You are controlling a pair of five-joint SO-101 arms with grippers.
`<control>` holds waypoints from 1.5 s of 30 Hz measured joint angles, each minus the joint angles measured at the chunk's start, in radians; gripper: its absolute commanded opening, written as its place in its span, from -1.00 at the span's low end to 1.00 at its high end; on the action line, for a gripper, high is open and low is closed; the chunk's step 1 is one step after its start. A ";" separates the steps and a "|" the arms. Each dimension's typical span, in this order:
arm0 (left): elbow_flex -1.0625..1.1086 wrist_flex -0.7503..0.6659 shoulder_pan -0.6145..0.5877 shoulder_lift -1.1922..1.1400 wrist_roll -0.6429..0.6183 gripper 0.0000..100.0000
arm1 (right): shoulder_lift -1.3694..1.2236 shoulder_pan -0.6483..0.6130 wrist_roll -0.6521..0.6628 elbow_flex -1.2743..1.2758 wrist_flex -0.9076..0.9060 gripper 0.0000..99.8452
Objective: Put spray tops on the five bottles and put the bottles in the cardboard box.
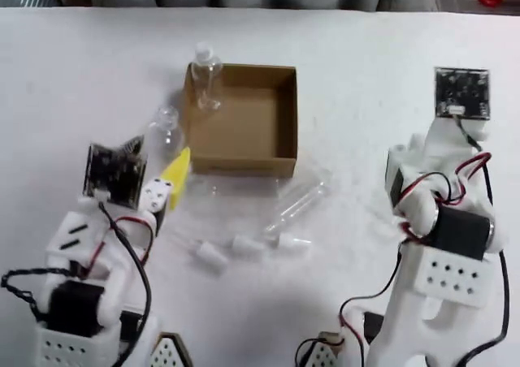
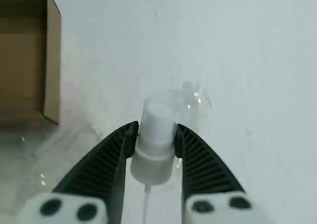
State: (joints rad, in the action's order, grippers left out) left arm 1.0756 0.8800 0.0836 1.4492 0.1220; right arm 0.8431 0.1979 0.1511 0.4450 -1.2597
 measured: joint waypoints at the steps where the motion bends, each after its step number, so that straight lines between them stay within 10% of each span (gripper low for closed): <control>1: 0.035 -0.014 0.006 0.032 0.000 -0.95 | 0.005 -0.009 -0.031 -0.011 0.021 -0.96; 22: 0.364 -0.295 0.009 0.252 -0.219 -0.95 | 0.009 -0.460 -0.117 -0.017 0.388 -0.97; 45: 0.476 -0.339 0.124 0.252 -0.218 -0.95 | 0.166 -0.657 -0.308 -0.014 0.827 -0.97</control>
State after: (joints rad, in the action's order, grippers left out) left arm 1.5512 0.5409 0.2079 1.7008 -0.0959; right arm 1.0088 -0.4588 -0.1573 0.4312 -0.4327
